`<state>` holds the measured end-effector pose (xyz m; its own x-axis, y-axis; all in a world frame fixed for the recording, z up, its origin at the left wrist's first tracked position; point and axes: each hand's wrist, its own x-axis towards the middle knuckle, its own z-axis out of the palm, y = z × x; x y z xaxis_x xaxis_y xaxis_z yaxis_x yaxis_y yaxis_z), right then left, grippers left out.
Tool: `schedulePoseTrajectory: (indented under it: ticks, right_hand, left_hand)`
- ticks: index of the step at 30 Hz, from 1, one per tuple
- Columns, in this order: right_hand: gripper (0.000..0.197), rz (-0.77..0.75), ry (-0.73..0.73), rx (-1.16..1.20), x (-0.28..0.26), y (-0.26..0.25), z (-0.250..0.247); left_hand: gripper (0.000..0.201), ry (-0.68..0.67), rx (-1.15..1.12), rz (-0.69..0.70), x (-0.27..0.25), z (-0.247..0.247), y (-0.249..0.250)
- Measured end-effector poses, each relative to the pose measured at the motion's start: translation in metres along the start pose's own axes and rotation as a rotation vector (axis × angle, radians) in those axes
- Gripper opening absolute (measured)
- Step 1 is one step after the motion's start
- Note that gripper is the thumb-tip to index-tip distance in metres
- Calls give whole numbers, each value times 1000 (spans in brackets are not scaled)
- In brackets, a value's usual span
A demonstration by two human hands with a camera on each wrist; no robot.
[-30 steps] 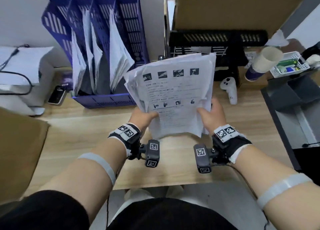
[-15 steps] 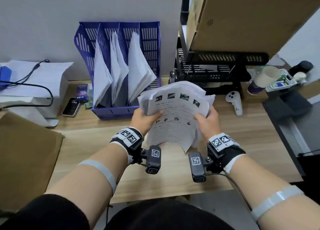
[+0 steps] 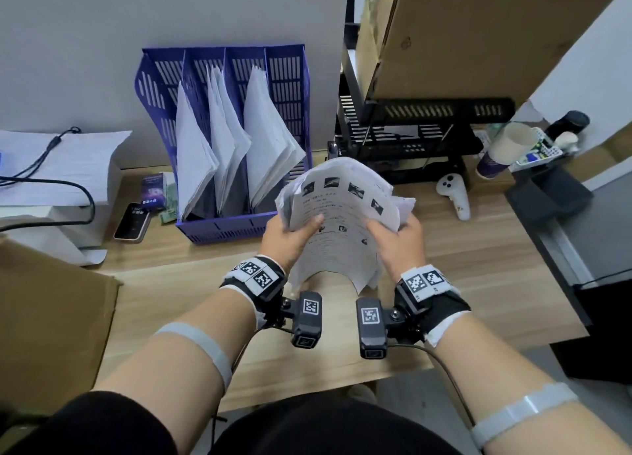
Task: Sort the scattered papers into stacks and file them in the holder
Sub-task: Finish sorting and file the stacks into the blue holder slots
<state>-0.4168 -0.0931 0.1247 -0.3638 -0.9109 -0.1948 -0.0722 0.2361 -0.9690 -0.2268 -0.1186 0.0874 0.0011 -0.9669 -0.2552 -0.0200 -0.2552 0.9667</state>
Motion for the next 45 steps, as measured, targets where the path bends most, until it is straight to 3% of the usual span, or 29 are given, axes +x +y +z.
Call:
schedulePoseTrajectory:
  ticks: [3, 6, 10, 11, 12, 14, 16, 17, 18, 21, 22, 24, 27, 32, 34, 36, 40, 45]
  right_hand:
    - [23, 27, 29, -38, 5, 8, -4]
    - [28, 82, 11, -161, 11, 17, -9]
    - [47, 125, 361, -375, 18, 4, -17]
    - [51, 121, 315, -385, 19, -3, -16]
    - [57, 124, 156, -367, 18, -12, -12]
    - [90, 135, -254, -298, 9, -29, 5]
    - [117, 53, -423, -328, -2, -49, 26]
    - [115, -11, -434, -345, -5, -59, 34]
    - [100, -56, -413, -328, -9, -70, 41]
    - [29, -32, -327, -293, -10, -92, 46]
    - [15, -31, -330, -337, -10, -96, 44]
    - [22, -38, -301, -400, -8, -97, 44]
    - [36, -53, -207, -347, -14, -105, 46]
    - [43, -181, -170, -530, -22, -122, 30]
    - [43, -220, -208, -609, -25, -129, 24]
    - [45, -239, -220, -650, -27, -136, 21]
    - [49, -288, -230, -704, -31, -140, 24]
    - [41, -282, -252, -738, -17, -147, 38]
  left_hand:
    - [59, -14, 84, -44, 3, -2, -6]
    - [42, 9, 195, -60, 0, 0, -6]
    - [23, 76, 219, -19, 4, -1, 9]
    - [23, 87, 211, 6, 6, -1, 17]
    - [25, 104, 213, 46, 9, -1, 22]
    - [25, 88, 241, 140, 8, 3, 36]
    - [14, -6, 257, 248, 4, 12, 49]
    - [22, -48, 300, 314, -2, 17, 57]
    - [35, -70, 361, 390, -7, 22, 61]
    - [56, -100, 330, 439, -13, 23, 66]
    - [64, -133, 317, 448, -10, 19, 65]
    - [80, -227, 390, 489, -5, 11, 59]
    - [84, -298, 457, 508, -6, 1, 61]
    - [105, -365, 415, 282, -7, -30, 49]
    - [94, -349, 335, 187, -1, -39, 46]
    - [80, -337, 397, 142, 10, -46, 44]
    - [83, -352, 518, 119, 26, -49, 38]
    - [75, -185, 406, 162, 30, -53, 46]
